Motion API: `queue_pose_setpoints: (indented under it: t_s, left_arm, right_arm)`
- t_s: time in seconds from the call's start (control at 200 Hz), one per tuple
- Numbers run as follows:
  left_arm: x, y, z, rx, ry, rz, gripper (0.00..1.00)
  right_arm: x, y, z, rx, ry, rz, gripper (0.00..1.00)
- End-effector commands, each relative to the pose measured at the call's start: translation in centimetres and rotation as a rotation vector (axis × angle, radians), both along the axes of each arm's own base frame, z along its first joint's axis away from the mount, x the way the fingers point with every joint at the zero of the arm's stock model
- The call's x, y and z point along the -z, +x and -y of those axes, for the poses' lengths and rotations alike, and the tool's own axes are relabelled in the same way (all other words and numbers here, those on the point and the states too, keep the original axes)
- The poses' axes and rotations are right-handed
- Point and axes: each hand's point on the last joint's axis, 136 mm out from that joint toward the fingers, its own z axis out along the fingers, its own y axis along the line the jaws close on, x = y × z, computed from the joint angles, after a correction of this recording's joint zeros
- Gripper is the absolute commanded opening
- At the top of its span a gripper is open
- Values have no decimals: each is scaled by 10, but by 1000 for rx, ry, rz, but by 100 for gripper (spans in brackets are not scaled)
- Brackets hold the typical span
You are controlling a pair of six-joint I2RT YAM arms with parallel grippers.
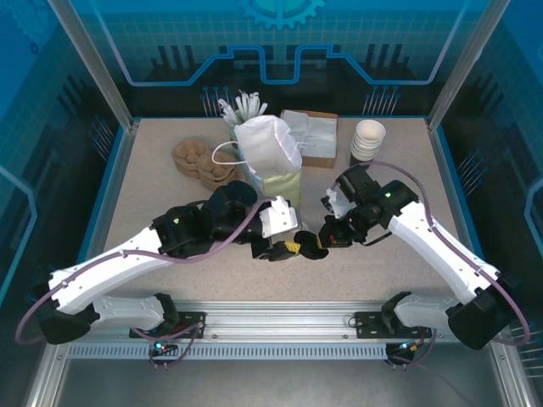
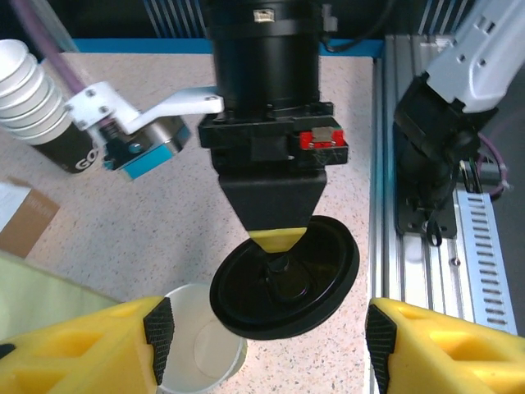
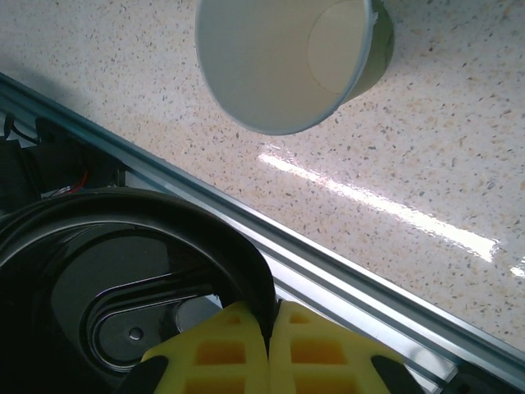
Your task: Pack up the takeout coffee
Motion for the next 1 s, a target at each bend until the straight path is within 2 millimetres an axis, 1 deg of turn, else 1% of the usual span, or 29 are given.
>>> queue_pose_setpoints:
  t_s: [0.0, 0.12, 0.2, 0.35, 0.68, 0.89, 0.995]
  left_arm:
    - [3, -10, 12, 129, -2, 54, 64]
    - [17, -17, 13, 187, 56, 37, 59]
    - [25, -19, 14, 210, 75, 32, 53]
    - [37, -20, 12, 225, 101, 36, 53]
    - [53, -11, 7, 208, 170, 80, 54]
    - [60, -10, 7, 220, 209, 76, 51]
    - [64, -9, 7, 225, 233, 70, 48]
  right_arm:
    - [-11, -3, -6, -27, 52, -29, 0]
    - [-9, -2, -6, -31, 51, -36, 0]
    - [-8, -2, -5, -33, 47, -39, 0]
    - [-6, -2, -6, -35, 49, -50, 0]
    - [-7, -1, -8, -40, 54, -56, 0]
    - [-8, -2, -8, -41, 56, -60, 0]
    - [-8, -2, -8, -40, 57, -63, 0]
